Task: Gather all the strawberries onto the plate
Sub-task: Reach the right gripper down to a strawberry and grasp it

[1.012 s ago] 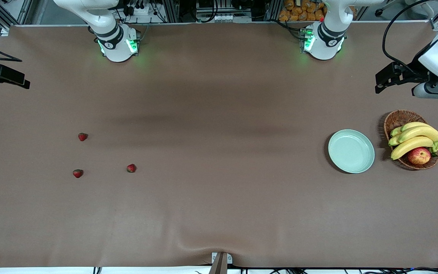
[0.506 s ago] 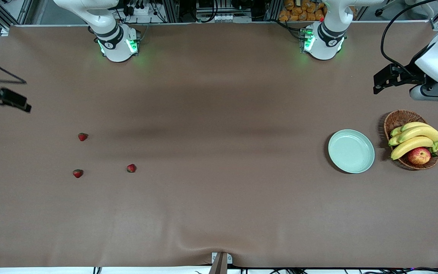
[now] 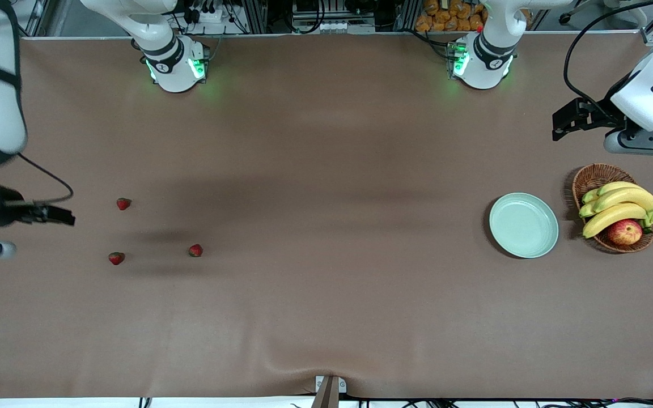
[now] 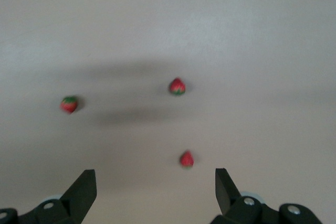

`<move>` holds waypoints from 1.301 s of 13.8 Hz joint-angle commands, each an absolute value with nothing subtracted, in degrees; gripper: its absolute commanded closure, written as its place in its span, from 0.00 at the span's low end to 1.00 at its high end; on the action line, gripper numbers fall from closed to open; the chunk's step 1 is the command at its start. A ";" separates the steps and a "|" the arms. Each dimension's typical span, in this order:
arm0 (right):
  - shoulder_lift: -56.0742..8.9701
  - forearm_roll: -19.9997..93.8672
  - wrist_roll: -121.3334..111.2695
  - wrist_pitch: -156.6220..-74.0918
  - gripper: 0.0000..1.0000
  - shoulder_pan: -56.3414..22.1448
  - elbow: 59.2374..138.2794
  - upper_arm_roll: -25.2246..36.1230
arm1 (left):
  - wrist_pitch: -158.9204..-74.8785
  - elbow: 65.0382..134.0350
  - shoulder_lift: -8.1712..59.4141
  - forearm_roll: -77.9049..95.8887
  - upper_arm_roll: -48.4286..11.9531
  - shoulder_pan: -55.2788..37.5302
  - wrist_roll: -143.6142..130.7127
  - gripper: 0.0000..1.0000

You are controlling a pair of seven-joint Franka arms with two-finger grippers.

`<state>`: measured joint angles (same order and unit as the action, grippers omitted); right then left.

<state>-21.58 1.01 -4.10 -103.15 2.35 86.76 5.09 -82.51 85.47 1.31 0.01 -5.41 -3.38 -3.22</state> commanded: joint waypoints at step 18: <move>-43.59 1.14 -5.27 -119.27 0.00 4.39 85.78 4.57 | -82.00 88.33 1.67 1.23 -5.27 -2.90 -1.58 0.00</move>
<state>-42.10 1.05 -4.48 -118.69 3.15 86.77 5.18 -82.19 88.49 1.71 0.01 -5.36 -3.16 -3.18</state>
